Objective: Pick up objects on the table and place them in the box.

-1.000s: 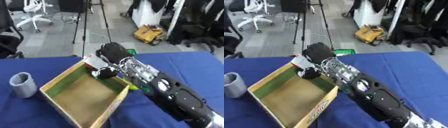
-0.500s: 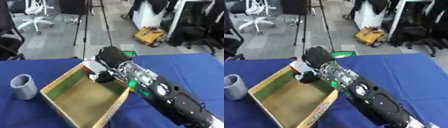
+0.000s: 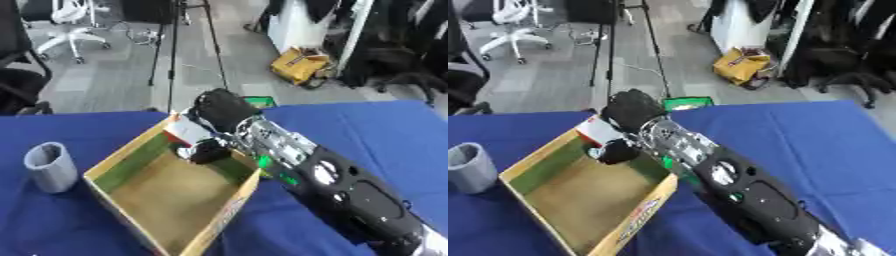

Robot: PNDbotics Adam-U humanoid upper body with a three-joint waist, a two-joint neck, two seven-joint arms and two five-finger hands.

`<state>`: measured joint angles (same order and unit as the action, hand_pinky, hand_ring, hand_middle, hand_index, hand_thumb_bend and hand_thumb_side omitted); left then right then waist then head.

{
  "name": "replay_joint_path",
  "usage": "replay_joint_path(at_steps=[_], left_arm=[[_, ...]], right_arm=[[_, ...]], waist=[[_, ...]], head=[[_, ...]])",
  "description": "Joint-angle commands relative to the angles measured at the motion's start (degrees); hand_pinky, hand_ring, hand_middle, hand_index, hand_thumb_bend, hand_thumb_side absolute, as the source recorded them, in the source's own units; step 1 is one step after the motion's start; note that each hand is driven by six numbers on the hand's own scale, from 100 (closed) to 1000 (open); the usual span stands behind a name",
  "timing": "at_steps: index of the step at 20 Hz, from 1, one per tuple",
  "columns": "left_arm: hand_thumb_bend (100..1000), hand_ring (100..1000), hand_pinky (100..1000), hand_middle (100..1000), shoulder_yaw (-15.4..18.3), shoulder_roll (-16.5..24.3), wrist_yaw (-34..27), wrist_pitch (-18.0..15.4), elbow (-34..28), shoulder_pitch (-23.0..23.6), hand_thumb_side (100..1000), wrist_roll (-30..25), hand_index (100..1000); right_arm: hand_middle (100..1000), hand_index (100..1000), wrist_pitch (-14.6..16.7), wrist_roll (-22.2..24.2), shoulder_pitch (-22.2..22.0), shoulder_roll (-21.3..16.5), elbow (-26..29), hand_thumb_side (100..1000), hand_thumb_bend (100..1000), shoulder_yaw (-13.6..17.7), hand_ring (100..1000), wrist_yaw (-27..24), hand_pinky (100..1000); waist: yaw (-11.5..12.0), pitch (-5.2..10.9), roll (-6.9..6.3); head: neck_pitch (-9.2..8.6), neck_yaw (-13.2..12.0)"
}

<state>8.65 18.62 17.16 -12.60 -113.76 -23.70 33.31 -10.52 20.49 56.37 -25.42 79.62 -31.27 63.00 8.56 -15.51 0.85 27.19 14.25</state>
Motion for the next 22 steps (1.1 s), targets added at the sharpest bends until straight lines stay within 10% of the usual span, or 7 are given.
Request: replay_joint_path(at_steps=[1,9,22], left_arm=[[100,873,943,849,0.21,0.64,-0.18,0.03,-0.84,-0.31,1000,0.02,911],[100,872,944,849,0.25,0.64,-0.18,0.09,-0.84,-0.07,1000,0.05,911],[100,874,945,853,0.52,0.77,0.06,0.20,-0.84,0.11,1000,0.31,913]], right_arm=[[634,733,0.30,0.64,1.35,-0.43,0.65,871,457,0.24,896,0.60,919],[845,921,0.93,5.25,1.40,-0.27,0.93,989,593,-0.19,980,1.21,977],[791,880,-4.14,1.86,0.64,-2.42,12.82,1000,585,4.84,945,-4.81,967]], waist=[[-0.05,1.37,-0.39],[-0.24,1.74,-0.68],[-1.13,2.02,-1.35]], head=[[0.54,-0.12],[1.60,-0.25],[5.11,-1.12]])
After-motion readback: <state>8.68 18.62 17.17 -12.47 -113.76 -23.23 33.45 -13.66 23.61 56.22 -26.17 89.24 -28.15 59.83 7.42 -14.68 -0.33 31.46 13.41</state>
